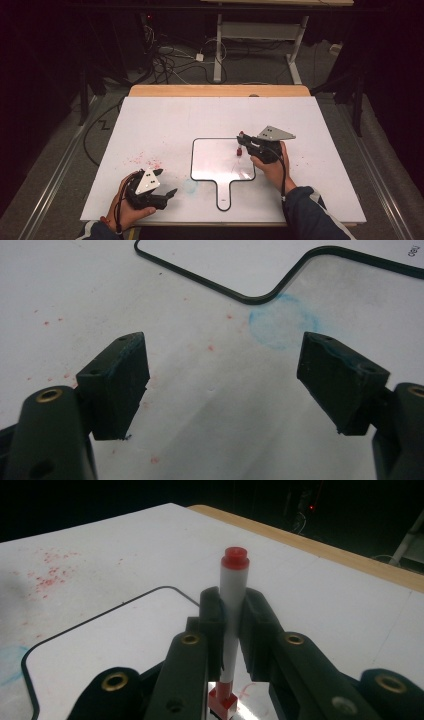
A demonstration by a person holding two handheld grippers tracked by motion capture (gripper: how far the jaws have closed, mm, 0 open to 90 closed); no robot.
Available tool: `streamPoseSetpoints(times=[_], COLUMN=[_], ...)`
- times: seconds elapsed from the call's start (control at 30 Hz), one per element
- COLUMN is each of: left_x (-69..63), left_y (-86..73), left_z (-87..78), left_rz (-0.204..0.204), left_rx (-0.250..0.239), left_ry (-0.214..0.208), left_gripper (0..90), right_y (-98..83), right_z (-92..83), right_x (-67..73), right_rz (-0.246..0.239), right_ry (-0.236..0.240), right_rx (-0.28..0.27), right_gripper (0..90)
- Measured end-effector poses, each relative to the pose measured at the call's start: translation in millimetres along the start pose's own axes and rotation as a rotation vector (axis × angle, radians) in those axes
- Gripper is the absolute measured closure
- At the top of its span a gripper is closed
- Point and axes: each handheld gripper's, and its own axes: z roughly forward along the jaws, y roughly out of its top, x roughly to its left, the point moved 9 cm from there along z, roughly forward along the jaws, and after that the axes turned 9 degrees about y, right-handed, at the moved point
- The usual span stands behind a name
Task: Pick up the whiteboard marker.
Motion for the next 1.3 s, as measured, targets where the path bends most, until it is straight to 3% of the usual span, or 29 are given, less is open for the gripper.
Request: streamPoseSetpoints(times=[0.3,0.33,0.47,0.57,0.6,0.63,0.67,0.87,1.2,1.3], left_x=[-0.2,-0.4,-1.1,-1.4,-1.5,-1.8,-2.0,-1.2,-1.7,-1.9], left_y=[-0.6,-0.4,-0.1,0.1,0.1,0.2,0.3,-1.3,-2.3,-2.6], left_z=[-1.7,-1.7,-1.3,-0.4,0.1,0.5,0.6,0.5,-0.7,-0.8], left_rz=[0.004,0.004,0.008,0.008,0.009,0.01,0.012,0.009,0.013,0.015], left_rx=[0.002,0.002,0.002,0.004,0.004,0.005,0.005,0.007,0.008,0.01], left_ry=[0.002,0.001,-0.001,-0.006,-0.006,-0.007,-0.008,-0.013,-0.014,-0.014], left_gripper=[20.1,20.1,20.1,20.1,20.1,20.1,20.1,20.1,20.1,20.1], right_y=[-6.7,-7.2,-7.2,-4.9,-2.1,-2.1,0.8,7.1,11.4,9.5], right_z=[-14.1,-15.7,-15.4,-10.0,-4.0,-4.0,3.0,17.8,27.3,23.2], right_x=[21.5,28.8,31.1,18.7,7.3,7.3,-3.8,-25.0,-30.2,-25.9], right_rz=[0.037,0.017,-0.005,0.002,-0.003,-0.003,0.006,0.027,0.005,0.028], right_ry=[0.043,0.054,0.053,0.023,-0.012,-0.012,-0.036,-0.078,-0.105,-0.089], right_rx=[-0.001,0.006,0.012,0.002,0.001,0.001,-0.007,-0.015,0.002,0.002], right_gripper=[82.1,82.0,82.0,82.0,82.0,82.0,82.0,82.1,82.0,82.0])
